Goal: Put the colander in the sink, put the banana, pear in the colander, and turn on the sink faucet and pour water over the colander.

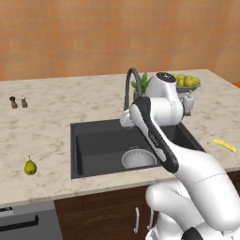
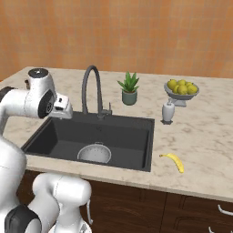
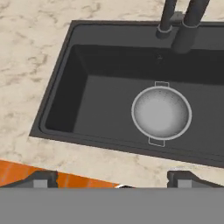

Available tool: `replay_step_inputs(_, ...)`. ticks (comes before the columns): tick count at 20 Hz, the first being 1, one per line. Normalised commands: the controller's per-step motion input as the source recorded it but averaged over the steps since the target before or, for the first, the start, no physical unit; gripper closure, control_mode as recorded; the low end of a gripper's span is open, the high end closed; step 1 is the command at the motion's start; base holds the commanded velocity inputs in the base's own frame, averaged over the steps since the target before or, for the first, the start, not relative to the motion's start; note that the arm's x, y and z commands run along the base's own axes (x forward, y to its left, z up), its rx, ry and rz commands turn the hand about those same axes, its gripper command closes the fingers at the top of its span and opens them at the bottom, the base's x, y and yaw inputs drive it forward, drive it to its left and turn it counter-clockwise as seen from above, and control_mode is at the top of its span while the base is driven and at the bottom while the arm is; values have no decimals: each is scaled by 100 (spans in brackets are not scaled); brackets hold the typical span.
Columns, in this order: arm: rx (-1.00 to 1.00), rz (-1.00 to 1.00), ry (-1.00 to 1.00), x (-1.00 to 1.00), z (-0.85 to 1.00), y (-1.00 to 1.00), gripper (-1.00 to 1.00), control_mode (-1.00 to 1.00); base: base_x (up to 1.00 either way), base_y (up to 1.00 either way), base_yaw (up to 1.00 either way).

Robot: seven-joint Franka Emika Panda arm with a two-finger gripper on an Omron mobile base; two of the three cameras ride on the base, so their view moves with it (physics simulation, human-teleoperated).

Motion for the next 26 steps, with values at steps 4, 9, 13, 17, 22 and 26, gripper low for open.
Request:
replay_step_inputs(4, -31, 2, 5, 50, -4, 100, -100, -100, 0, 0, 0)
replay_step_inputs(9, -7, 16, 4, 93, -50, 63, -100, -100, 0, 0, 0)
replay_step_inputs(13, 0, 19, -1, 53, -70, 41, -100, -100, 0, 0, 0)
replay_step_inputs(17, 0, 19, -2, 30, -58, 58, -100, -100, 0, 0, 0)
replay_step_inputs(22, 0, 22, 3, 24, -17, 74, -100, -100, 0, 0, 0)
replay_step_inputs(26, 0, 22, 10, -1, 0, 72, -100, -100, 0, 0, 0)
